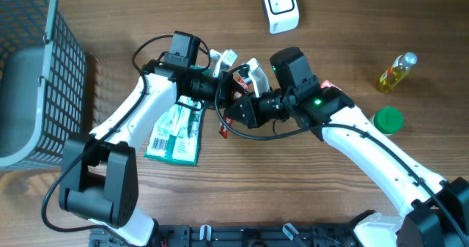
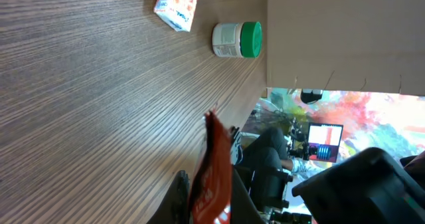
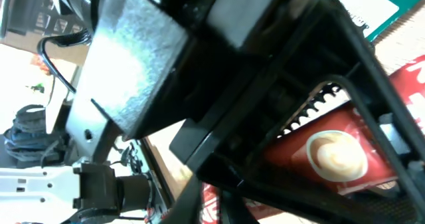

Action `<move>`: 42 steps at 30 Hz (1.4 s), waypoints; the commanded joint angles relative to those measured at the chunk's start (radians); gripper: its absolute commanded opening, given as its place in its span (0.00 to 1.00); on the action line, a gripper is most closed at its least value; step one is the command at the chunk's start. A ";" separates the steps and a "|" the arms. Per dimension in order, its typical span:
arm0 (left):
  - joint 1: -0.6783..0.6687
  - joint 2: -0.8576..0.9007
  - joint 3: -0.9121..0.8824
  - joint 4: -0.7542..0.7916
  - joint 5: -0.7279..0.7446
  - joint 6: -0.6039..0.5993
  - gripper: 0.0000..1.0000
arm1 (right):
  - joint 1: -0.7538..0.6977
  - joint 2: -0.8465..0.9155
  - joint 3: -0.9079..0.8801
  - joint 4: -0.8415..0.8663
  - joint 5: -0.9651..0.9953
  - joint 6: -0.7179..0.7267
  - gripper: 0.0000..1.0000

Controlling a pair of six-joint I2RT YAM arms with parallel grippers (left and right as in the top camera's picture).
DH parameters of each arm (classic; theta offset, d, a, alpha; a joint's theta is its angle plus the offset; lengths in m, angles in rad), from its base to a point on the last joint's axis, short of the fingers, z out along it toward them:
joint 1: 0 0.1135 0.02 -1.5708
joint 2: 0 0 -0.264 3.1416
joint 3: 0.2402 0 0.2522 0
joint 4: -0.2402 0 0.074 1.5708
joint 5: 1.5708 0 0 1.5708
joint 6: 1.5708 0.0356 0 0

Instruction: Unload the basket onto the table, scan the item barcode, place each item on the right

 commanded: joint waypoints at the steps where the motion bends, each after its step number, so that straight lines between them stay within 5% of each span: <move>1: -0.006 -0.014 0.010 -0.003 0.018 -0.034 0.04 | -0.022 -0.019 0.018 0.029 0.005 -0.015 0.28; 6: 0.077 -0.014 0.010 0.005 0.018 -0.153 0.04 | -0.093 -0.063 0.020 -0.004 -0.042 0.008 0.66; 16: 0.089 -0.014 0.010 0.018 -0.097 -0.670 0.04 | -0.092 -0.064 0.078 -0.225 0.167 -0.068 0.66; 21: 0.042 -0.014 0.010 -0.163 -0.465 -0.731 0.04 | -0.092 -0.063 0.165 -0.352 0.169 -0.250 0.67; 25: -0.015 -0.014 0.026 -0.246 -0.568 -0.731 0.04 | -0.092 -0.063 0.253 -0.479 0.266 -0.350 0.69; 33: -0.135 -0.014 0.446 -0.778 -1.057 -0.712 0.04 | -0.058 -0.061 0.341 -0.613 0.275 -0.440 0.75; 42: -0.151 0.047 0.475 -0.964 -1.176 -0.713 0.04 | 0.169 0.016 0.340 -0.503 0.240 -0.321 0.81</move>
